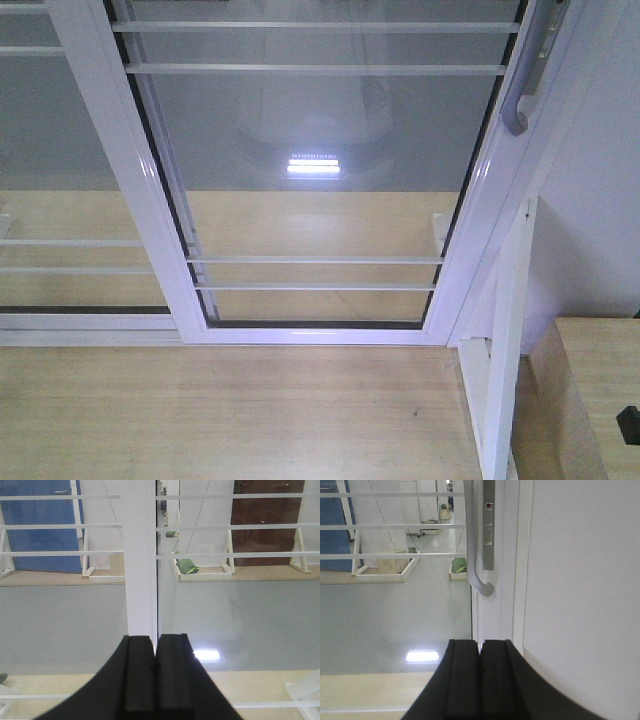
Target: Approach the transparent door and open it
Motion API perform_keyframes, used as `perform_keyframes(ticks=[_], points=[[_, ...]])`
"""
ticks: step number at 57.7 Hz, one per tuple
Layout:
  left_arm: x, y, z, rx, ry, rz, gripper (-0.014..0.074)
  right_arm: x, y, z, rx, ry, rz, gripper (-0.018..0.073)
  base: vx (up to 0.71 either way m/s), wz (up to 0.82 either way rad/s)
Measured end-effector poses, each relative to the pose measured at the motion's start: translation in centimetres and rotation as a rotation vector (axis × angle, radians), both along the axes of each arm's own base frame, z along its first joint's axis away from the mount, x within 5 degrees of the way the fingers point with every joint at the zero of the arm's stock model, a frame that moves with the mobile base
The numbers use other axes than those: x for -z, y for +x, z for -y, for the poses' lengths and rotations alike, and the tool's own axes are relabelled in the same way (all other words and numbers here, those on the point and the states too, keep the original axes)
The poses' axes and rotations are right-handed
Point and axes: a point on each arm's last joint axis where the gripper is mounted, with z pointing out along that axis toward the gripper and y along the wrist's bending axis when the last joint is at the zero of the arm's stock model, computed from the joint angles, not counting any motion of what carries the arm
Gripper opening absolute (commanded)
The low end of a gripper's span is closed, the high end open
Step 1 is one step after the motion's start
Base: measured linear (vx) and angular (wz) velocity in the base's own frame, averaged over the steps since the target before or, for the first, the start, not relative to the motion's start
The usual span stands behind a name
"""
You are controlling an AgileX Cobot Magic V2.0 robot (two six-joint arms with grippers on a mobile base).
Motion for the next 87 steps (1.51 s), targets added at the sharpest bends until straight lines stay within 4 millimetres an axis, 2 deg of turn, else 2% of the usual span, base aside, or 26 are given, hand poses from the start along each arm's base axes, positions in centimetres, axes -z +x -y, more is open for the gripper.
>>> perform_keyframes(ticks=[32, 87], points=[[-0.01, 0.0, 0.0, 0.0, 0.0, 0.001, -0.0006, -0.03, 0.0, 0.0, 0.0, 0.0, 0.003, -0.0006, 0.16, -0.01], [0.21, 0.18, 0.01, 0.001, 0.001, -0.027, -0.0006, 0.08, 0.01, 0.0, 0.0, 0.002, -0.002, -0.0006, 0.0, 0.0]])
